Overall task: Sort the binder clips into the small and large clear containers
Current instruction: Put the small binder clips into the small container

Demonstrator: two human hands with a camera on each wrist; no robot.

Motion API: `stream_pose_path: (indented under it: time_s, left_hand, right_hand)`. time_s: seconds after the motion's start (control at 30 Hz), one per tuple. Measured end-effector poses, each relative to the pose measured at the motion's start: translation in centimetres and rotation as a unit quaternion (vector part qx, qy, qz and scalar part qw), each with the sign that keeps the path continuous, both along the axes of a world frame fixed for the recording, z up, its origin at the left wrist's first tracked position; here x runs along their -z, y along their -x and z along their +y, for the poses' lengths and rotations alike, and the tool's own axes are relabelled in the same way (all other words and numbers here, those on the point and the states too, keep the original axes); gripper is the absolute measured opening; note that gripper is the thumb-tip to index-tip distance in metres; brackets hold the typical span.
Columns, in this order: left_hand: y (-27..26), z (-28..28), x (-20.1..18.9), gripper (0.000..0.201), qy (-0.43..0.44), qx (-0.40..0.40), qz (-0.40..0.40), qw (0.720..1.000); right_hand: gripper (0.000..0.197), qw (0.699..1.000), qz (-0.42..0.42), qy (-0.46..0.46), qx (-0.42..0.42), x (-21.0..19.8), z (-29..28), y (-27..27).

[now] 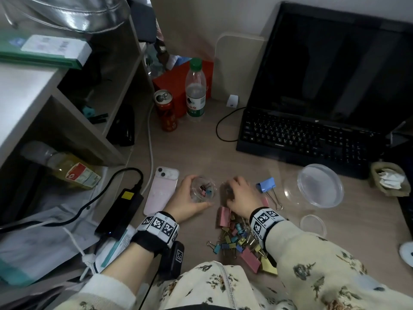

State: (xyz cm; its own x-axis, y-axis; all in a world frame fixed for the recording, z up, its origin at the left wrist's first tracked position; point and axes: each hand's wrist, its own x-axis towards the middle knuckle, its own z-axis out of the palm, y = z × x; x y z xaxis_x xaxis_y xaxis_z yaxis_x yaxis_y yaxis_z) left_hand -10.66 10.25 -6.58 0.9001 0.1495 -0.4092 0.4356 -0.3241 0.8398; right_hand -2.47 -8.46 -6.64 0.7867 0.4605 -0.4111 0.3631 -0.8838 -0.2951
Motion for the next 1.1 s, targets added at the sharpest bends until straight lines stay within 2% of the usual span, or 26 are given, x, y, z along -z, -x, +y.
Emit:
stream_pose_path:
  time_s: [0.17, 0.47, 0.6, 0.73, 0.87, 1.0, 1.1]
  left_hand:
    - [0.4, 0.2, 0.1, 0.089, -0.003, 0.002, 0.006, 1.0]
    - [0.7, -0.7, -0.6, 0.086, -0.009, 0.013, 0.008, 1.0]
    - [1.1, -1.0, -0.9, 0.084, -0.018, 0.023, -0.002, 1.0]
    - [1.2, -1.7, -0.9, 0.085, 0.002, 0.031, -0.009, 0.999]
    - [1.2, -3.1, -1.4, 0.079, 0.039, 0.043, -0.02, 0.998]
    - [1.3, -4.4, -1.4, 0.077, 0.044, 0.051, -0.026, 0.997]
    - [1.5, -5.0, -1.5, 0.079, 0.046, 0.035, -0.035, 0.998]
  right_hand:
    - [0.036, 1.0, -0.008, -0.012, -0.011, 0.5, -0.2, 0.7]
    - [0.024, 0.999, 0.02, -0.006, 0.032, 0.4, -1.8, 1.1]
    - [0.013, 0.99, 0.026, -0.085, 0.105, -0.5, -2.6, 0.8]
    - [0.008, 0.964, 0.03, -0.212, 0.158, -3.0, -2.9, 0.6]
    - [0.01, 0.939, 0.05, -0.321, 0.111, -6.2, -2.5, 1.6]
    - [0.017, 0.94, 0.099, -0.324, 0.033, -7.3, -2.8, 2.5]
    - [0.021, 0.934, 0.061, -0.347, 0.054, -6.9, -4.3, 2.7]
